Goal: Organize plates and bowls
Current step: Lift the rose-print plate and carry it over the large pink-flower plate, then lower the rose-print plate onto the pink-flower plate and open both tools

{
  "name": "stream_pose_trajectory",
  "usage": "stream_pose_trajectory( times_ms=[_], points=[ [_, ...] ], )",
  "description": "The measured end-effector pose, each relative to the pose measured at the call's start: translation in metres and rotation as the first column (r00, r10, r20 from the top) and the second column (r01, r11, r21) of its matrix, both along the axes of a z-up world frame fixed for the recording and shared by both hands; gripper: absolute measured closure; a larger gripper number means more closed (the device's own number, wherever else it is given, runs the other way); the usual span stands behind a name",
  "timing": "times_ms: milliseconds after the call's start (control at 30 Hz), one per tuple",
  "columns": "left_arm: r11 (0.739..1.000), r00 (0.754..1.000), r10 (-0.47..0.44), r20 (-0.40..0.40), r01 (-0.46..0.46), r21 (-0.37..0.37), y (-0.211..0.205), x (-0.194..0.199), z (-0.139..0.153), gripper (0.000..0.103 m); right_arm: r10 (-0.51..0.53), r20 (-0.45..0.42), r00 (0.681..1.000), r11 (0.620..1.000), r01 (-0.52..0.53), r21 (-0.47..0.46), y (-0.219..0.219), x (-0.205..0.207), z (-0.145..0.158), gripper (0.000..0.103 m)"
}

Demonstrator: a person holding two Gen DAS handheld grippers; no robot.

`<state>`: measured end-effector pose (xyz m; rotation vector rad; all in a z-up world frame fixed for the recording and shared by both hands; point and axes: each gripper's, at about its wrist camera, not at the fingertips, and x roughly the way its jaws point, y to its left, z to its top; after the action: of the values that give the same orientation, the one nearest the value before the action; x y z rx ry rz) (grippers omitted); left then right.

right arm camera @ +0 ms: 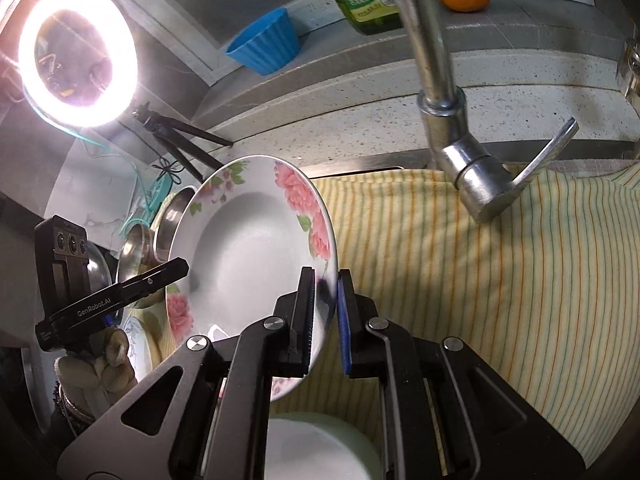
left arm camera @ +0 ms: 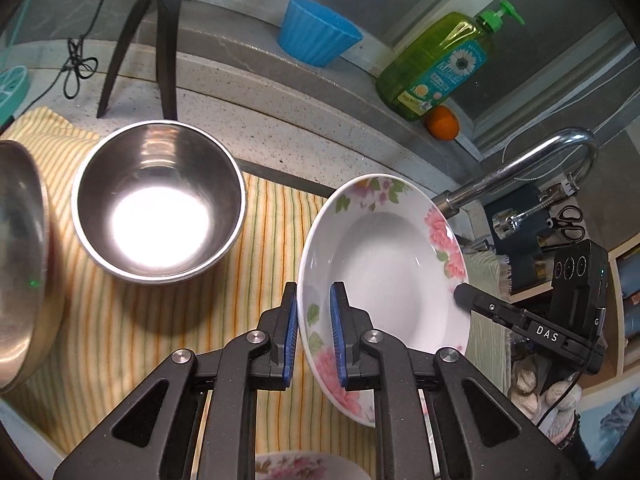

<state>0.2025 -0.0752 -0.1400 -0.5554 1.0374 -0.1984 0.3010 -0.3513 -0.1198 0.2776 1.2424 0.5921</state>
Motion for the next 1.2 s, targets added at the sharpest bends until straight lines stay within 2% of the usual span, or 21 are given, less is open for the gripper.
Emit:
stream_pose_trajectory(
  times_ms=[333, 633, 867, 1200],
  points=[
    [1.0, 0.999, -0.019, 0.031, 0.019, -0.002, 0.024, -0.05, 0.02, 0.09, 0.007, 0.041, 0.999, 1.0, -0.008, 0.026, 0.023, -0.051, 0.036, 0.092],
    [0.999, 0.999, -0.034, 0.019, 0.034, 0.005, 0.045, -0.099, 0.025, 0.09, 0.015, 0.044, 0.999, 0.999, -0.017, 0.04, 0.039, -0.11, 0.05, 0.092],
    [0.999, 0.999, -0.049, -0.008, 0.05, 0.015, 0.054, -0.128, 0.016, 0.09, 0.024, -0.009, 1.0, 0.999, -0.024, 0.036, 0.046, -0.151, 0.037, 0.092],
    [0.995, 0.992, -0.096, -0.083, 0.097, 0.009, 0.05, -0.158, -0.013, 0.09, -0.002, -0.1, 0.995, 1.0, 0.002, 0.0, 0.045, -0.197, 0.004, 0.092]
  ],
)
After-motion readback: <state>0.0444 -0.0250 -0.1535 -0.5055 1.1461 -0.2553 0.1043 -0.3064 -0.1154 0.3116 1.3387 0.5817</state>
